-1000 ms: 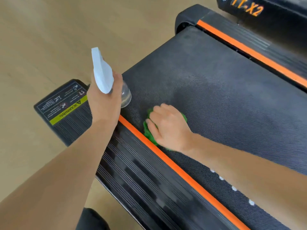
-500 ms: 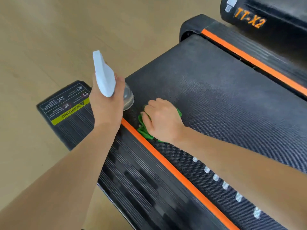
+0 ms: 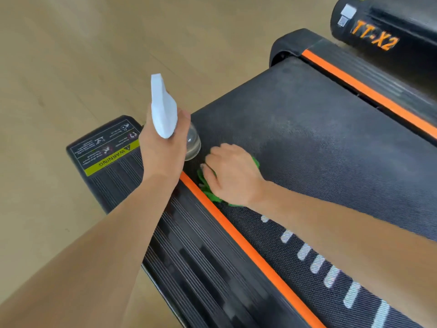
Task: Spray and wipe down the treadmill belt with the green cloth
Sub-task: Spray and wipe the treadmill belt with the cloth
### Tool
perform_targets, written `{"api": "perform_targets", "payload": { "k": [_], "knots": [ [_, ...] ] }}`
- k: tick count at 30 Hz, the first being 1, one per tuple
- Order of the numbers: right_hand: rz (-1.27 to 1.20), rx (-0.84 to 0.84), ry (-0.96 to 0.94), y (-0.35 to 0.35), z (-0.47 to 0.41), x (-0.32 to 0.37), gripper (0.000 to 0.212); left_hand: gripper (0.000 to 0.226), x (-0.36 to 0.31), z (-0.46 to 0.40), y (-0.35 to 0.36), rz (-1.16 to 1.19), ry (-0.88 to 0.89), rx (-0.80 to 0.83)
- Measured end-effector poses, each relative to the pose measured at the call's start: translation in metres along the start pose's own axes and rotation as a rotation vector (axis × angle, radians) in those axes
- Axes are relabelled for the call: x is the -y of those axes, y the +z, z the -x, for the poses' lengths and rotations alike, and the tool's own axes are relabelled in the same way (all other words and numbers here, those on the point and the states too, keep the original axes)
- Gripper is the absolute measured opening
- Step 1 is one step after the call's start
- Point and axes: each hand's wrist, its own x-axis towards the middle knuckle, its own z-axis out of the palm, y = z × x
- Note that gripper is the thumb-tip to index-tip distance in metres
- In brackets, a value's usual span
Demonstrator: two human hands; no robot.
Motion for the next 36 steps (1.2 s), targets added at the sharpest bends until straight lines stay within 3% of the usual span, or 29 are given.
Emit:
{"api": "perform_targets", "payload": {
  "k": [4,9,13,18,22,26,29,32,36],
  "knots": [
    [-0.040,-0.017,0.079,-0.004,0.011,0.014,0.031,0.032,-0.004,0.003,-0.003,-0.053,0.008,0.010],
    [-0.139,0.145,-0.076,-0.052,0.103,0.010,0.035,0.023,-0.007,0.004,-0.003,-0.059,-0.020,0.038],
    [-0.073,0.146,-0.207,-0.042,0.079,-0.001,0.034,0.028,-0.009,0.006,-0.004,-0.037,0.014,0.038],
    [0.014,-0.026,0.064,0.001,-0.007,0.005,0.036,0.012,-0.032,-0.004,-0.011,-0.097,-0.107,0.087],
    [-0.036,0.038,0.073,-0.021,0.047,0.018,0.034,0.020,-0.067,0.002,-0.028,-0.243,-0.210,0.225],
    [0.032,0.077,0.014,-0.052,0.104,-0.009,0.032,0.031,-0.070,0.026,-0.049,-0.412,-0.370,0.529],
    [0.099,-0.039,0.303,-0.045,0.094,-0.030,0.034,0.033,-0.062,0.033,-0.051,-0.411,-0.487,0.694],
    [0.119,-0.132,0.535,-0.034,0.085,-0.032,0.036,0.036,-0.057,0.032,-0.047,-0.401,-0.494,0.709],
    [0.134,-0.103,0.541,-0.032,0.088,-0.030,0.036,0.037,-0.051,0.025,-0.044,-0.344,-0.519,0.649]
  ]
}}
